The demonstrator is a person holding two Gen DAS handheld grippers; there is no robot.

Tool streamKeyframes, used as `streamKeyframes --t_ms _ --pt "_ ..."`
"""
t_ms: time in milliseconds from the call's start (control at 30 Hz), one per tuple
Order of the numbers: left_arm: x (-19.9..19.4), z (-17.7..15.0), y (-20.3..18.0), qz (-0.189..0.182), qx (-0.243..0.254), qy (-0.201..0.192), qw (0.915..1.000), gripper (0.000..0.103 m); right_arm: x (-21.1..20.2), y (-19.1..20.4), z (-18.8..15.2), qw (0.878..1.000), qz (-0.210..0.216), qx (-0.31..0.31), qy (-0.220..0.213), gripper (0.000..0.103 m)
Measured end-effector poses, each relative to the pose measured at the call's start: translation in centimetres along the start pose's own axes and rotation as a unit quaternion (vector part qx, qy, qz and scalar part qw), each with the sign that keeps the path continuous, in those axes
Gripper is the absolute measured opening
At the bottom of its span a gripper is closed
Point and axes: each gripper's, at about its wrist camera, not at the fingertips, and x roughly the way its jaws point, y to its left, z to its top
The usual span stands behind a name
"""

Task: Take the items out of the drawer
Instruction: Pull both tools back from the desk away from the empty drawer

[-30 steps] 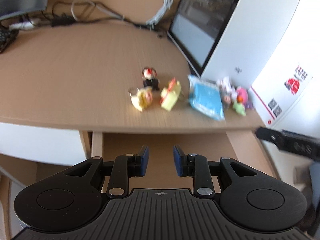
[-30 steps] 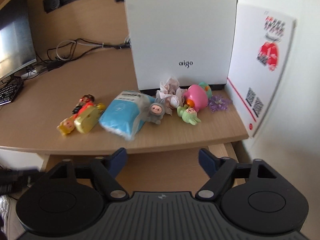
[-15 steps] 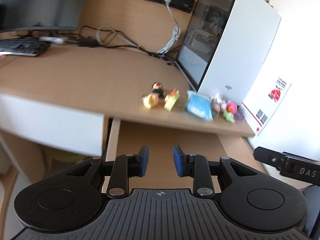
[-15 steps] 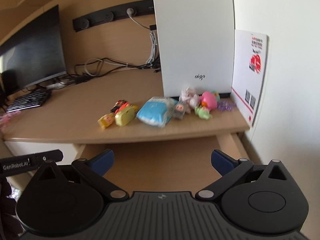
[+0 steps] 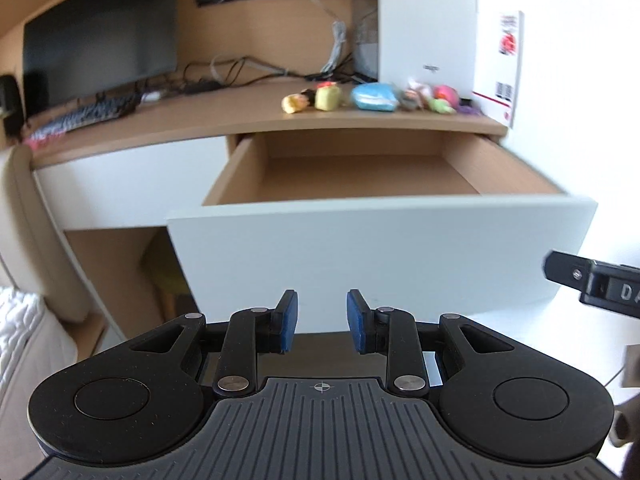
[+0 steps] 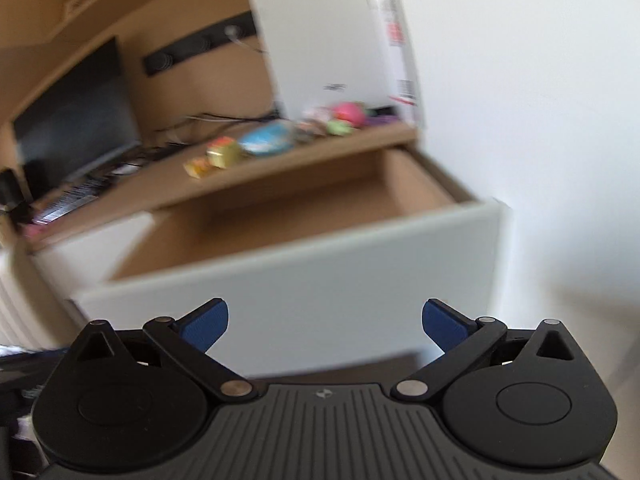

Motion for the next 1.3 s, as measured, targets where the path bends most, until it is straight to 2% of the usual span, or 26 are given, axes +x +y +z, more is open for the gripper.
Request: streamKeyframes --t_ms 100,333,433,633,867,1067,1300 --pt "1.6 -1.4 -0.7 -0.003 -0.001 0.007 1.0 0.03 0.0 -1.2 -1.9 0.999 -0.039 -0.012 -0.004 0.103" --pt "4.0 -2.8 -1.2 -0.028 -0.007 0.02 0.9994 0.03 1.8 -1.1 -2.9 0.997 -0.067 -0.046 0.019 0.103" --pt "5.2 -3.3 -0.9 -0.036 -0.013 0.018 0.9991 0.03 2.6 -0.5 -2.8 0.996 -0.064 -0.061 0.021 0.103" --pt "6.6 -3.8 0.2 -0.028 -0.032 0.008 0.9991 0.03 4.3 1.8 -2.9 0.99 -0.064 -0.123 0.016 0.103" --pt "7.0 -1.7 1.2 -0.028 -0.038 -0.034 0.9983 0.03 6.5 3.2 -2.0 0.991 -0.052 -0.126 0.008 0.103" --pt "7.9 -0.4 1.1 -0.027 -0.022 -0.044 0.9984 0.03 8.2 3.5 -1.4 0.993 -0.051 -0.11 0.0 0.103" --pt "8.4 -0.8 1.0 -0.027 -0.007 -0.047 0.9985 0.03 9.4 4.3 -1.6 0.992 -0.053 -0.115 -0.007 0.103"
